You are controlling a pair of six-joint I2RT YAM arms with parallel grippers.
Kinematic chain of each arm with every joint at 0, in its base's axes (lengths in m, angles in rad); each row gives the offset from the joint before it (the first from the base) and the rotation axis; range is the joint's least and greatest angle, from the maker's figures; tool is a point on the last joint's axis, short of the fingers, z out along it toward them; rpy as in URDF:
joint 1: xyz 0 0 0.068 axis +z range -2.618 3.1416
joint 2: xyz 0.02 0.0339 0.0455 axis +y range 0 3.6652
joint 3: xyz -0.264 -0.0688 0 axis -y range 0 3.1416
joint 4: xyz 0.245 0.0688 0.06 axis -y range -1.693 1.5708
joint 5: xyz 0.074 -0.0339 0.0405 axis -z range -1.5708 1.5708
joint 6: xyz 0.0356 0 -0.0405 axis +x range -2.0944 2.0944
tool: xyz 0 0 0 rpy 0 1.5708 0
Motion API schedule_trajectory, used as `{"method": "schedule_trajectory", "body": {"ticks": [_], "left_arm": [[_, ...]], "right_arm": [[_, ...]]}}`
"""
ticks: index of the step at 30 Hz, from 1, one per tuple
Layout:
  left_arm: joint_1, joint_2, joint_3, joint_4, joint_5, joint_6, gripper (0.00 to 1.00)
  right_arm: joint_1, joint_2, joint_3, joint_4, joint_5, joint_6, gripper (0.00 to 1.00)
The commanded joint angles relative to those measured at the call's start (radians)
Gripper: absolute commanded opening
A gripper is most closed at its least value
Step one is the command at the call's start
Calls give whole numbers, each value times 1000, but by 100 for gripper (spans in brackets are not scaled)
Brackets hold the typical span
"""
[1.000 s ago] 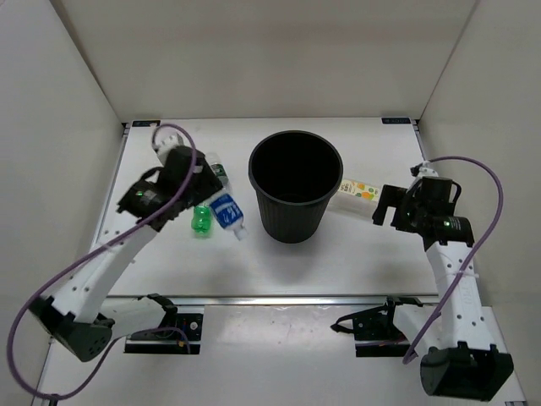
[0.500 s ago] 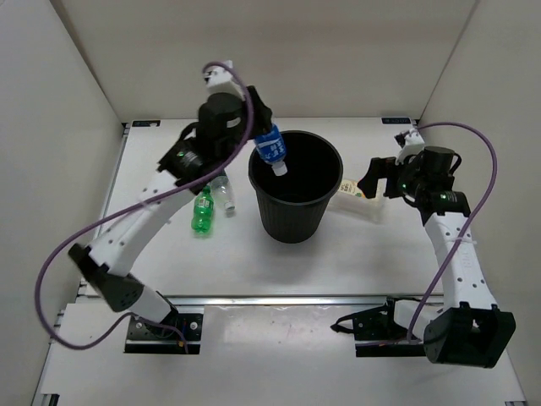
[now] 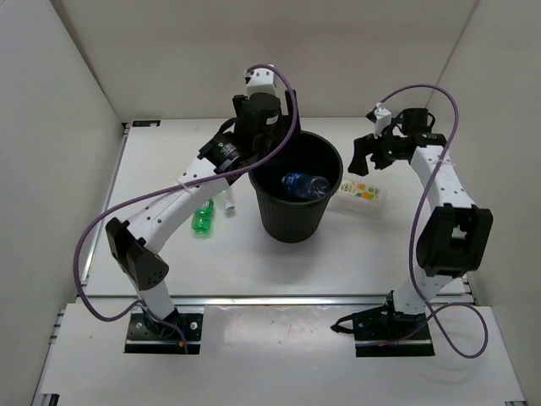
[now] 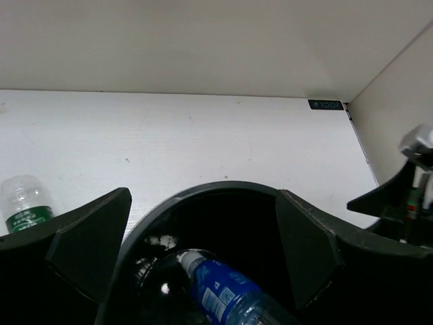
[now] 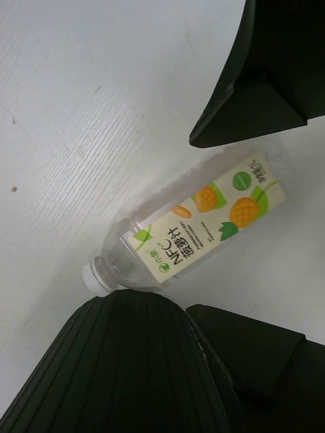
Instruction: Put the plastic bottles in the bin
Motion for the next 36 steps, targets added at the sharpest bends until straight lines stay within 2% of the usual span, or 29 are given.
{"method": "schedule_trajectory", "body": {"ticks": [1,6,11,13,18,25,31,34,36], "left_arm": [[12,-117,-9,-4,-16,2,99],[34,-163,-48,-65,-11,-11,98],[60,-206,-104,-86,1,-38,98],[75,-229,-146,-70,12,-47,99],[109,-254,-172,-88,32,-72,99],[119,-245,-180,-122,41,-84,98],[144,-271,-219,-141,41,-103,99],[164,-285,-224,-151,49,-107,99],[169,-282,-238,-153,46,-107,98]], "right_arm": [[9,80,97,-69,-83,-90,99],[67,269,290,-132,-105,-111,99],[163,400,379,-198,4,-139,99],[179,449,395,-210,-7,-137,99],[200,490,404,-158,7,-107,99],[257,531,408,-99,113,-171,99],[306,625,490,-207,186,-231,99],[309,645,499,-209,138,-212,99],[312,631,485,-197,165,-212,99]]}}
